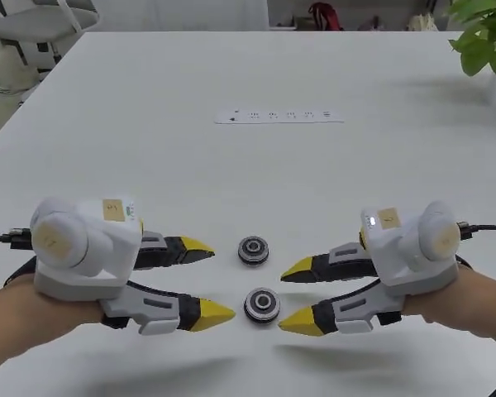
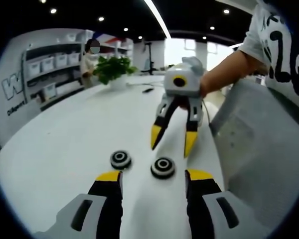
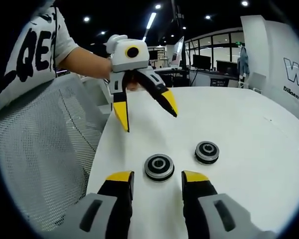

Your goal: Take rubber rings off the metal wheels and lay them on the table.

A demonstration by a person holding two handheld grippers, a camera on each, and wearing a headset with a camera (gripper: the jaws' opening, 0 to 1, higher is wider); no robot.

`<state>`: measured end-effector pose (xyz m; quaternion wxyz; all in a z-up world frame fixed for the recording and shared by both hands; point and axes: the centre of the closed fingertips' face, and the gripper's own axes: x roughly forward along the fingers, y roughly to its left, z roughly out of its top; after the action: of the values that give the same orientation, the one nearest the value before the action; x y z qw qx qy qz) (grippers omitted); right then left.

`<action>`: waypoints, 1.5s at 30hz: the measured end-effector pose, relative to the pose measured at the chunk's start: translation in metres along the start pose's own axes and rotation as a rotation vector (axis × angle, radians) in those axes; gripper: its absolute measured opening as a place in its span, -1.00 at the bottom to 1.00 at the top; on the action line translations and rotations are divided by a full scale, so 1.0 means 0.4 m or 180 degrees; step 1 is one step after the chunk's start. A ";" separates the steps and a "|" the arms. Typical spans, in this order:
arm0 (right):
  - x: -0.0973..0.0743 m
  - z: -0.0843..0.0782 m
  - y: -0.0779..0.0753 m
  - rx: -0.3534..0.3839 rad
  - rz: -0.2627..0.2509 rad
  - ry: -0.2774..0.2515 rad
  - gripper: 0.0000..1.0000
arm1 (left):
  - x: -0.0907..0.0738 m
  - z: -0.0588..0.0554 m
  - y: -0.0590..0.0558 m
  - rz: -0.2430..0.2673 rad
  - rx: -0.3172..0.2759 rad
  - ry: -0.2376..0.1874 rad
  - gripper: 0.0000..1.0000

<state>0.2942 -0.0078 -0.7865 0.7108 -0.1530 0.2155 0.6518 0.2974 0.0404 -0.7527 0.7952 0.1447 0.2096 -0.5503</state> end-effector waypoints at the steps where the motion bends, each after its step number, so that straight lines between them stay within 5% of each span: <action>1: 0.002 -0.001 -0.001 0.0003 -0.0002 0.0000 -0.28 | 0.005 0.000 -0.003 -0.0015 -0.0003 0.0009 0.01; 35: 0.026 -0.024 -0.003 0.0205 -0.0026 -0.0064 -0.37 | 0.105 -0.032 -0.049 -0.0338 -0.0033 0.0207 -0.35; 45: 0.024 -0.029 -0.004 0.0224 -0.0035 -0.0061 -0.38 | 0.120 -0.029 -0.039 -0.0282 -0.0008 0.0226 -0.47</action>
<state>0.2952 -0.0054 -0.8013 0.7214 -0.1228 0.2306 0.6414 0.2956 0.0013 -0.7866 0.7622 0.1537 0.2446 -0.5792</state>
